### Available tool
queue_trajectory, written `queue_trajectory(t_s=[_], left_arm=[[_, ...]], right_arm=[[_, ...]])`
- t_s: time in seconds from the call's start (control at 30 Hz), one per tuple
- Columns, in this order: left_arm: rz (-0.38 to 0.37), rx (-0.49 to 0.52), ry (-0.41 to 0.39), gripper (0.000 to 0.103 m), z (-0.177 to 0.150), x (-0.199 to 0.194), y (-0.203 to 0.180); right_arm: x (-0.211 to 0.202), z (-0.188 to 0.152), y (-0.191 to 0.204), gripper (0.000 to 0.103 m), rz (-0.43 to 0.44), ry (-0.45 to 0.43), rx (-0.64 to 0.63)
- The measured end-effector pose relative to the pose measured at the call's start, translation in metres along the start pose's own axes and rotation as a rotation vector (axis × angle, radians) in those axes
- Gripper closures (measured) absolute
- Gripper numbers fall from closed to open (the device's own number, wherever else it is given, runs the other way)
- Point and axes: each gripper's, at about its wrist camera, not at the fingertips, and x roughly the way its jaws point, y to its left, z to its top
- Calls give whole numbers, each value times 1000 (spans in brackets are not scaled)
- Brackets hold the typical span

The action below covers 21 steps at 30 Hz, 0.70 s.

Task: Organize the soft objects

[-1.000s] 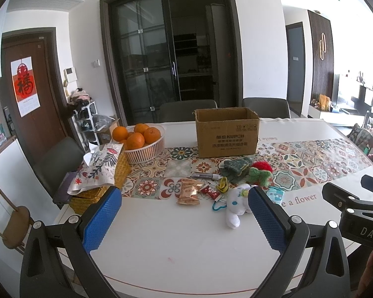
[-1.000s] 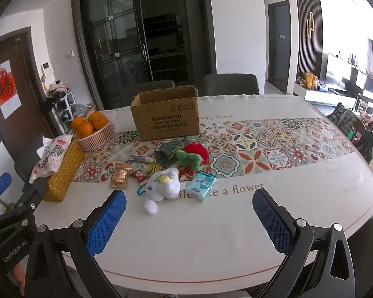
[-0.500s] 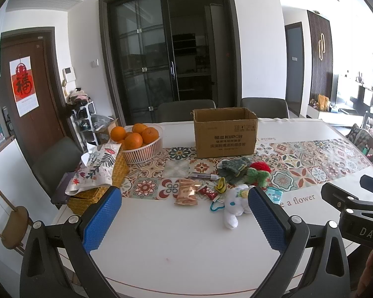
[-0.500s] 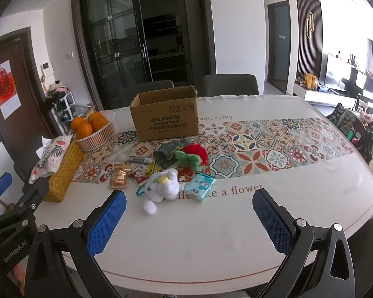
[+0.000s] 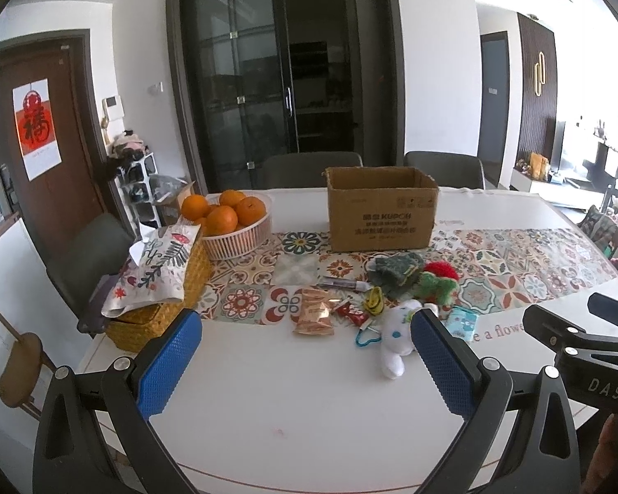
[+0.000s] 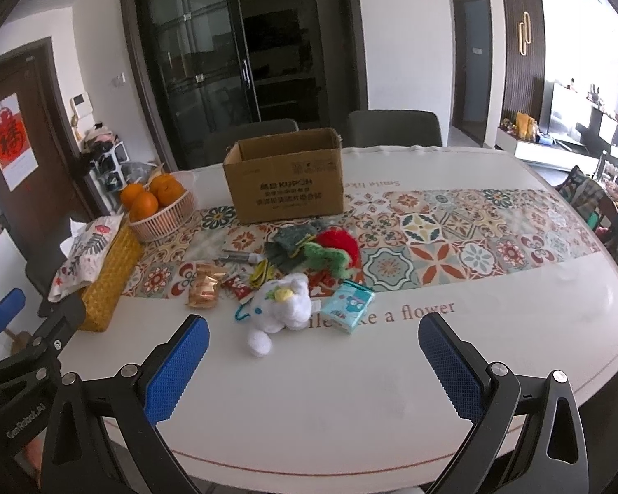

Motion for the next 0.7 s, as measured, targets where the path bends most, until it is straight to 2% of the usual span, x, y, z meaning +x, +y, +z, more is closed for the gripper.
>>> queue_trajectory(t_s=[0.3, 0.53, 0.7], left_arm=[[-8, 0, 78, 0, 9, 51, 26], [-41, 25, 167, 0, 16, 106, 41], [-87, 41, 234, 0, 17, 148, 50]], right_arm=[[51, 13, 26, 0, 18, 85, -3], [109, 22, 41, 0, 26, 222, 23], [147, 24, 51, 0, -1, 304, 41]])
